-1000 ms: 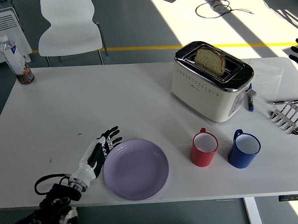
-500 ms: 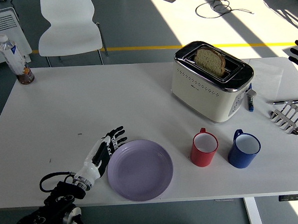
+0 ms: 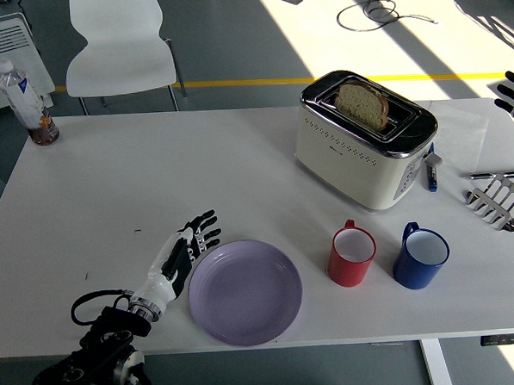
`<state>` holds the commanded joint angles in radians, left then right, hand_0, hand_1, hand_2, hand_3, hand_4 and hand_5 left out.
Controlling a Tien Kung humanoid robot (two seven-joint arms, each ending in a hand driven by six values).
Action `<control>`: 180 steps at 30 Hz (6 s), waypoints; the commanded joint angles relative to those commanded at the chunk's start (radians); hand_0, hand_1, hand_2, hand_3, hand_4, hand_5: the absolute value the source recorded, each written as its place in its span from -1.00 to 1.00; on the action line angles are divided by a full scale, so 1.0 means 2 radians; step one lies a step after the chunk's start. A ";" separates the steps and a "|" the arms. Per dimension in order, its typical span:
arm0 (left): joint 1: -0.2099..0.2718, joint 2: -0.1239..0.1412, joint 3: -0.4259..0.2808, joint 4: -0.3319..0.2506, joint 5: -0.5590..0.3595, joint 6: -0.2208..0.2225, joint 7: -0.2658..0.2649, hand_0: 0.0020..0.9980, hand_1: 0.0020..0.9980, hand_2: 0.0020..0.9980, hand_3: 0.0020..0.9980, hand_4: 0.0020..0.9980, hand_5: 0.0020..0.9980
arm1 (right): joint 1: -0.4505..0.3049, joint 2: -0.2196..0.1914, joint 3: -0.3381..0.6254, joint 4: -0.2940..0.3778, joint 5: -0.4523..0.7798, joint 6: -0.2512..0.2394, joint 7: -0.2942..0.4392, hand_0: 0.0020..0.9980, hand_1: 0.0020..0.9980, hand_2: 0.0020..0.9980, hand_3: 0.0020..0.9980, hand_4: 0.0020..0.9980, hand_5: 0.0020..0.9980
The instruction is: Push plate across desktop,pick up the break from the machine,place the break in the plate
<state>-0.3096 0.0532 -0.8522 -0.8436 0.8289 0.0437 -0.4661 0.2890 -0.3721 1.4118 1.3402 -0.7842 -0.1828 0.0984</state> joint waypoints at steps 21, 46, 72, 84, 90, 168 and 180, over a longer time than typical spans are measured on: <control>0.097 0.024 -0.275 -0.179 0.093 0.014 0.063 0.59 0.71 0.86 0.79 0.07 1.00 | 0.180 -0.050 -0.151 -0.116 -0.182 0.008 -0.030 0.69 0.62 0.73 0.69 0.32 -0.27; 0.115 0.022 -0.331 -0.208 0.086 -0.009 0.099 0.59 0.69 0.84 0.77 0.10 1.00 | 0.395 0.063 -0.312 -0.372 -0.346 0.108 -0.076 0.81 0.75 0.87 0.82 0.64 -0.22; 0.105 0.020 -0.331 -0.204 0.085 -0.003 0.096 0.59 0.68 0.83 0.76 0.10 1.00 | 0.469 0.159 -0.389 -0.516 -0.368 0.137 -0.104 0.34 0.31 0.25 0.51 0.64 -0.17; 0.102 0.018 -0.328 -0.203 0.085 -0.002 0.095 0.59 0.68 0.83 0.75 0.09 1.00 | 0.483 0.178 -0.434 -0.542 -0.340 0.133 -0.113 0.12 0.19 0.17 0.45 0.59 -0.22; 0.100 0.017 -0.327 -0.203 0.086 -0.002 0.095 0.59 0.68 0.83 0.75 0.09 1.00 | 0.485 0.185 -0.447 -0.552 -0.325 0.128 -0.117 0.00 0.12 0.11 0.40 0.58 -0.23; 0.115 0.013 -0.346 -0.201 0.090 0.000 0.093 0.60 0.68 0.83 0.74 0.08 1.00 | 0.405 0.012 -0.478 0.012 -0.235 0.160 -0.216 -0.39 -0.38 -0.21 -0.11 -0.27 -0.79; 0.116 0.014 -0.347 -0.198 0.091 0.000 0.092 0.59 0.66 0.82 0.77 0.09 1.00 | 0.363 0.048 -0.569 0.008 -0.212 0.150 -0.213 -0.39 -0.36 -0.20 -0.09 -0.26 -0.79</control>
<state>-0.0769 0.0806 -1.5460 -1.2397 1.0103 0.0428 -0.2815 1.0153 -0.2766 0.2745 1.3569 -1.2087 0.1166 -0.3276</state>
